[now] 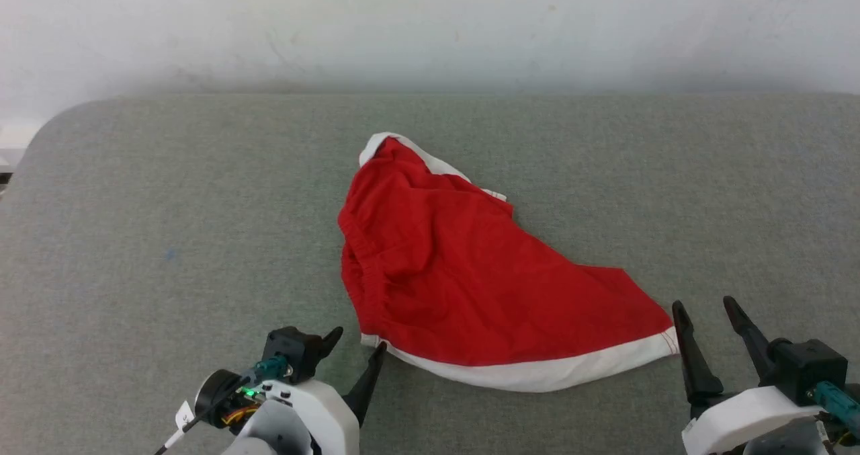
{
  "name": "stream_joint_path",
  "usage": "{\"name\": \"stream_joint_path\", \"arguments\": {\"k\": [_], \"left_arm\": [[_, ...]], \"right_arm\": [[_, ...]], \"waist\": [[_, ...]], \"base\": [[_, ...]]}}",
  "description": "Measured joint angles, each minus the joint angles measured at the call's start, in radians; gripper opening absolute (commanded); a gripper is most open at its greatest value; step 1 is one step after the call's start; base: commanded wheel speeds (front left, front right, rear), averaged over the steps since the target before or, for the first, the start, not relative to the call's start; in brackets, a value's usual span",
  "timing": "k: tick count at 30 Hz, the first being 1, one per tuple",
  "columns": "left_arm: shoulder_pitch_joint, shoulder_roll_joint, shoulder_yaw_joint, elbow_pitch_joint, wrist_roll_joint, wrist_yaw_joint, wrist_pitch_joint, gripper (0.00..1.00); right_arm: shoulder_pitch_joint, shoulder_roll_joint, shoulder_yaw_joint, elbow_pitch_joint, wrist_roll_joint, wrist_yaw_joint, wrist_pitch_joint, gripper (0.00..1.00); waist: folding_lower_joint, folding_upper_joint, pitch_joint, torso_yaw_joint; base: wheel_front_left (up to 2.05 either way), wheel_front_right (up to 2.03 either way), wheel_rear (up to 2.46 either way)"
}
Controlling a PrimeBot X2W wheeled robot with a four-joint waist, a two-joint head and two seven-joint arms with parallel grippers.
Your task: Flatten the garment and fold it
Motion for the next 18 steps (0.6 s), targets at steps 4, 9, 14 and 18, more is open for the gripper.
{"name": "stream_joint_path", "arguments": {"k": [4, 9, 14, 18], "left_arm": [[-0.012, -0.003, 0.001, 0.025, 0.001, 0.009, 0.001, 1.00], [-0.019, -0.011, 0.004, 0.045, 0.001, 0.021, -0.006, 1.00], [-0.023, -0.014, 0.000, 0.060, -0.001, 0.020, -0.010, 0.00], [-0.033, -0.017, -0.004, 0.066, -0.001, 0.012, -0.016, 0.00]], "right_arm": [[-0.007, -0.001, -0.003, 0.010, 0.000, 0.000, -0.005, 1.00], [-0.011, 0.000, -0.004, 0.020, 0.000, 0.000, -0.006, 1.00], [-0.019, 0.000, -0.006, 0.026, 0.000, 0.000, -0.008, 1.00], [-0.019, 0.000, -0.007, 0.036, 0.000, 0.000, -0.010, 1.00]], "waist": [[0.0000, 0.0000, 0.017, -0.018], [-0.0001, -0.0001, 0.031, -0.035], [0.0000, -0.0001, 0.042, -0.039], [0.0000, -0.0002, 0.042, -0.034]], "base": [[0.00, 0.00, 0.00], [0.00, 0.00, 0.00], [0.00, 0.00, 0.00], [0.00, 0.00, 0.00]]}}
